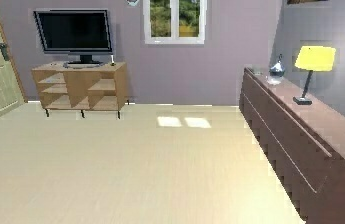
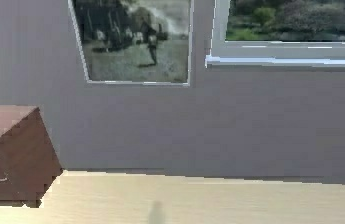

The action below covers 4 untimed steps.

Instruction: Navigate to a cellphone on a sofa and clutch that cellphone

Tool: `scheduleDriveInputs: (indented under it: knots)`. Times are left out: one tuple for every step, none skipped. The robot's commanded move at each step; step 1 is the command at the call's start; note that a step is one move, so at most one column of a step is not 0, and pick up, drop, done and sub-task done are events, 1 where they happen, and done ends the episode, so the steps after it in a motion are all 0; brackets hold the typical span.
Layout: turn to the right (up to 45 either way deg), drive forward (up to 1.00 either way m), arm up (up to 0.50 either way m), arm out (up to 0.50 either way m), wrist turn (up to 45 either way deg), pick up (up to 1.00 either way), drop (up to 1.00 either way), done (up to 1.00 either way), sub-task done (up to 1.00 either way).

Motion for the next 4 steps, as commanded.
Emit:
scheduleDriveInputs:
  knots:
    - [0.0, 0.80, 0.00, 0.00, 0.0, 0.00, 0.00, 0.00, 0.00]
    - [-33.0, 0.00, 0.00, 0.00, 0.0, 0.00, 0.00, 0.00, 0.00]
    - [0.0, 0.45, 0.00, 0.00, 0.0, 0.00, 0.00, 0.00, 0.00]
    - [-45.0, 0.00, 0.00, 0.00, 0.0, 0.00, 0.00, 0.00, 0.00]
